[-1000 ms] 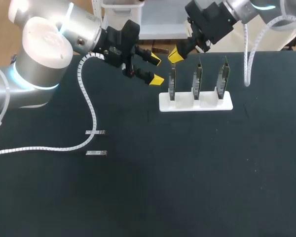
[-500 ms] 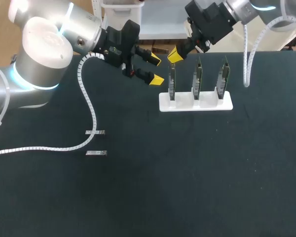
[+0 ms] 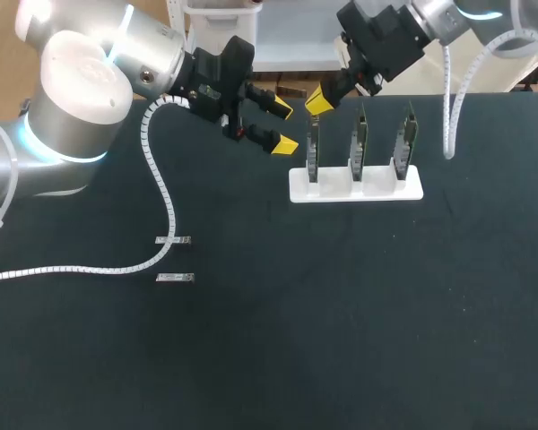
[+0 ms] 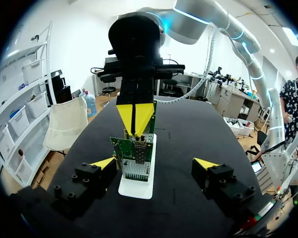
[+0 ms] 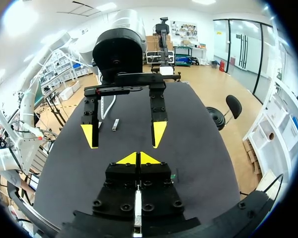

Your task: Pick up the optical module with the left hand, and insert it into the network port with the right hand.

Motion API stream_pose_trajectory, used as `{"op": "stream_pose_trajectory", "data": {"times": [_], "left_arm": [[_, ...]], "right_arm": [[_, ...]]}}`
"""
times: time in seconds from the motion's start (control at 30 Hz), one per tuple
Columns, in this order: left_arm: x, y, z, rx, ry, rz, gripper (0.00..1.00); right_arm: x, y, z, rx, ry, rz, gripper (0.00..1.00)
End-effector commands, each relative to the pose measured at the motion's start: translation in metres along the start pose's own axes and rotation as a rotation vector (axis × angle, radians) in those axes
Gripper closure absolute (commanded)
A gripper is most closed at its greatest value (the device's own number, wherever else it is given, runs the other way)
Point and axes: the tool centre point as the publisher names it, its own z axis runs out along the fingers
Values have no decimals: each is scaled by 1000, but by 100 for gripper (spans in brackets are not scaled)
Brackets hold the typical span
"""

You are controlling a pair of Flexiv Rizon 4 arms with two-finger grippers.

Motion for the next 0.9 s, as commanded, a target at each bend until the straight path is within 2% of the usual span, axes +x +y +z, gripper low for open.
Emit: {"op": "stream_pose_trajectory", "data": {"times": [0.03,0.33,0.47,0.9], "left_arm": [[-1,1,1,2,6,-3,0],[-1,1,1,2,6,-3,0],[-1,1,1,2,6,-3,0],[-1,1,1,2,6,-3,0]], "right_arm": [[6,2,3,2,-1,-1,100],[8,4,4,-1,-9,15,100],[3,3,0,22,-43,7,100],[-20,6,-32,19,-137,-3,100]]}}
